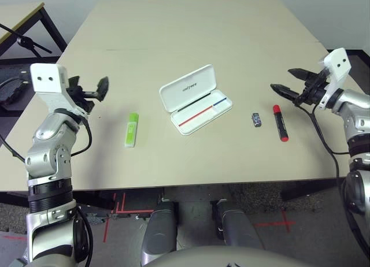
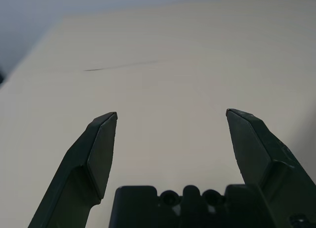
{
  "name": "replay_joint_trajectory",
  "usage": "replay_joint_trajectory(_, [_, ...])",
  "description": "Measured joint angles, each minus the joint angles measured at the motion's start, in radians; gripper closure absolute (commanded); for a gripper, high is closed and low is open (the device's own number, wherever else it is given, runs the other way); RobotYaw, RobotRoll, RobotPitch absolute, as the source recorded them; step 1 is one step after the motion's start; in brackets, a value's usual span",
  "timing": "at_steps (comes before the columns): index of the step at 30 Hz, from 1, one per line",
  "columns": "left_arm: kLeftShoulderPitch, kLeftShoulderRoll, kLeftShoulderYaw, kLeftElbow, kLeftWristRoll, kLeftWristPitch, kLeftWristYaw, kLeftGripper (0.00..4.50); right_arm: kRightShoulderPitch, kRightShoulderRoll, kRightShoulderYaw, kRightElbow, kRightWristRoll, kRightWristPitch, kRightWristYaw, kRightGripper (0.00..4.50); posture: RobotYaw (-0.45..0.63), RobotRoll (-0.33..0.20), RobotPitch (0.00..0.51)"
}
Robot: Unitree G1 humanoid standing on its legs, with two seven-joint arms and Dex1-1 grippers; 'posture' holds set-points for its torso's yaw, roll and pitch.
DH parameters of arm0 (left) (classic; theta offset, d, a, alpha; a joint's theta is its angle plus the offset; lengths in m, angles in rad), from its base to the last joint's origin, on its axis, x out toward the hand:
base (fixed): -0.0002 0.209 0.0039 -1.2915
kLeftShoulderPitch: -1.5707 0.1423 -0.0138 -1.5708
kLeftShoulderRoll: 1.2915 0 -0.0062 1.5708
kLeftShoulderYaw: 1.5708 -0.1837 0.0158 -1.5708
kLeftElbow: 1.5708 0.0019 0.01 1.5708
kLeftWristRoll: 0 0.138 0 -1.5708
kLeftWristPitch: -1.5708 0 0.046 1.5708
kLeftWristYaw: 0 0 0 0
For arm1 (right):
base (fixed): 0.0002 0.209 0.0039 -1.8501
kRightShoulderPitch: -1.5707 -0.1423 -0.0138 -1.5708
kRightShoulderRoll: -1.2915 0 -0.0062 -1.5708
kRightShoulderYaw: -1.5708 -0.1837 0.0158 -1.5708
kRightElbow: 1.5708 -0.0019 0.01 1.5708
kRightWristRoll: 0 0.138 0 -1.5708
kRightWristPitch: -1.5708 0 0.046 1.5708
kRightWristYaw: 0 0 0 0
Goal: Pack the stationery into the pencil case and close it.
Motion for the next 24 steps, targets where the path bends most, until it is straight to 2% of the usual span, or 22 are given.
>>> replay_joint_trajectory(5, [0.043, 0.035, -0.069, -0.123, -0.031, 0.117, -0.059, 0.06, 0.014, -0.032, 0.044, -0.033, -0.021, 0.026, 0.095, 0.00, 0.10, 0.000, 0.098])
replay_joint_trajectory(15, [0.165, 0.145, -0.276, -0.380, -0.053, 0.261, -0.185, 0.06, 0.009, -0.024, 0.072, -0.025, -0.046, 0.017, 0.098, 0.00, 0.11, 0.000, 0.105])
replay_joint_trajectory(19, [0.163, 0.145, -0.357, -0.406, -0.048, 0.272, -0.196, 0.06, 0.009, -0.009, 0.077, -0.022, -0.058, 0.012, 0.094, 0.00, 0.12, 0.000, 0.112])
replay_joint_trajectory(24, [0.080, 0.135, -0.473, -0.354, 0.009, 0.255, -0.222, 0.06, 0.003, -0.001, 0.084, -0.008, -0.072, 0.003, 0.091, 0.00, 0.11, 0.000, 0.114])
